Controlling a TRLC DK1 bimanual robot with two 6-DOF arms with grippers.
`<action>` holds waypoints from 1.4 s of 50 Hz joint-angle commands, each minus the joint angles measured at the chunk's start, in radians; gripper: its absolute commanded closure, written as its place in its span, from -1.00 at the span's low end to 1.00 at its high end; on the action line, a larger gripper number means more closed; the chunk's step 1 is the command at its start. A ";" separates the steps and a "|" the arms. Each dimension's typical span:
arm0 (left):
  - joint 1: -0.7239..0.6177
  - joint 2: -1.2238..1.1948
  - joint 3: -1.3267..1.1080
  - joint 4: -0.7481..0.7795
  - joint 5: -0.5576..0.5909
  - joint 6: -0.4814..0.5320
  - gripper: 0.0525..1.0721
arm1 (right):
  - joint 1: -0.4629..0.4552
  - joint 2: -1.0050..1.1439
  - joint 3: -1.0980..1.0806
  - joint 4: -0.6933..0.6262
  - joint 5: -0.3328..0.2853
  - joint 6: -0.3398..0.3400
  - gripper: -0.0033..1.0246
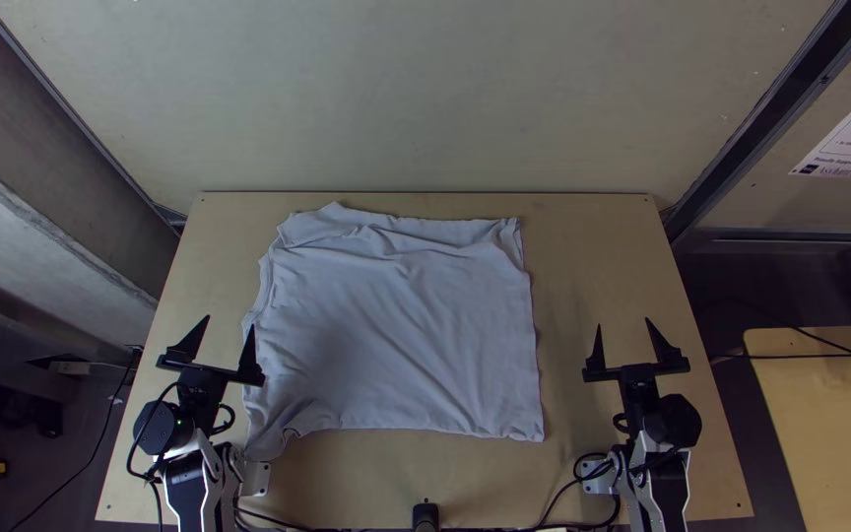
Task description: Fold the t-shirt
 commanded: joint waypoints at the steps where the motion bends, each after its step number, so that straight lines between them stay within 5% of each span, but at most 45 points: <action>1: 0.002 -0.006 -0.049 -0.020 0.006 -0.011 -0.92 | -0.004 -0.004 -0.008 -0.020 -0.001 -0.006 -0.91; 37: 0.002 -0.006 -0.049 -0.020 0.006 -0.011 -0.92 | -0.002 -0.004 -0.008 -0.022 -0.001 -0.006 -0.91; 70: 0.000 -0.006 -0.049 -0.019 0.006 -0.014 -0.92 | 0.251 -0.004 -0.007 -0.028 0.007 0.039 -0.91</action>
